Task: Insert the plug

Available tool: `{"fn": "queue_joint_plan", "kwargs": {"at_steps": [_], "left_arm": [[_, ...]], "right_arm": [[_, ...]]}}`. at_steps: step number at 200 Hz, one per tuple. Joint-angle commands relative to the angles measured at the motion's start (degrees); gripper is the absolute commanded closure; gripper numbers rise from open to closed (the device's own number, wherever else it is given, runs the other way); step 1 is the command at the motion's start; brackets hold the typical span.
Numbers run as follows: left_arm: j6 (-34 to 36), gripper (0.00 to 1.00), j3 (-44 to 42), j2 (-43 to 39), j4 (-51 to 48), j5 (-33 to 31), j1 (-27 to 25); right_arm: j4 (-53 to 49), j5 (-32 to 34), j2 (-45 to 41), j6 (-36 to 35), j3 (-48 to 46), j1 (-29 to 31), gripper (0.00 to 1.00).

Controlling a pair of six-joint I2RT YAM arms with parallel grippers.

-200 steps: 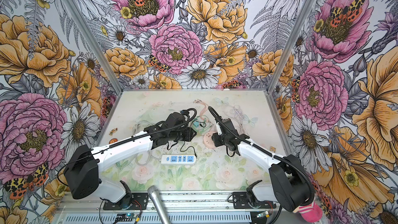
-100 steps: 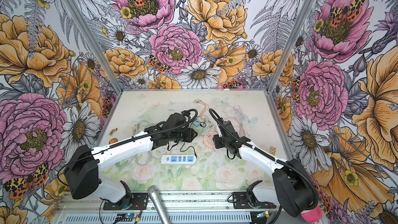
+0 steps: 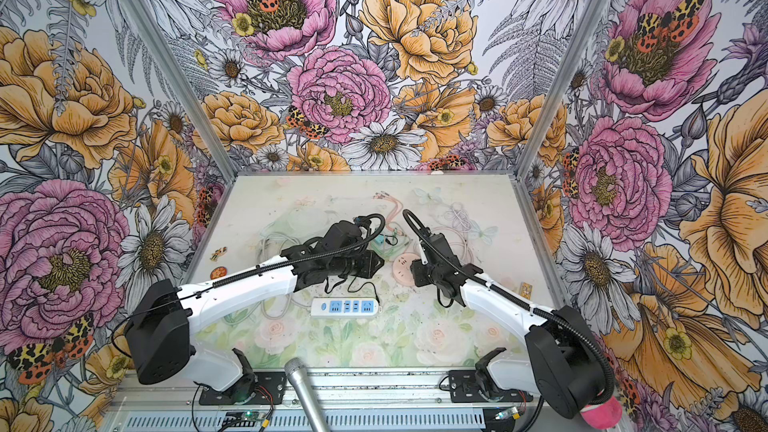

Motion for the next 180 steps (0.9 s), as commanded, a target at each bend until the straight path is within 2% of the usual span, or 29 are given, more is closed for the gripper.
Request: {"fn": "queue_joint_plan", "kwargs": {"at_steps": [1,180], "left_arm": [[0.84,0.75,0.73,0.65,0.25,0.4,-0.27],[2.07,0.76,0.31,0.98,0.36,3.16,0.44]], "right_arm": [[-0.52,-0.43,1.66,-0.55,-0.38,0.86,1.0],[-0.62,2.32,6.76,-1.74,1.02,5.98,1.0]]}}
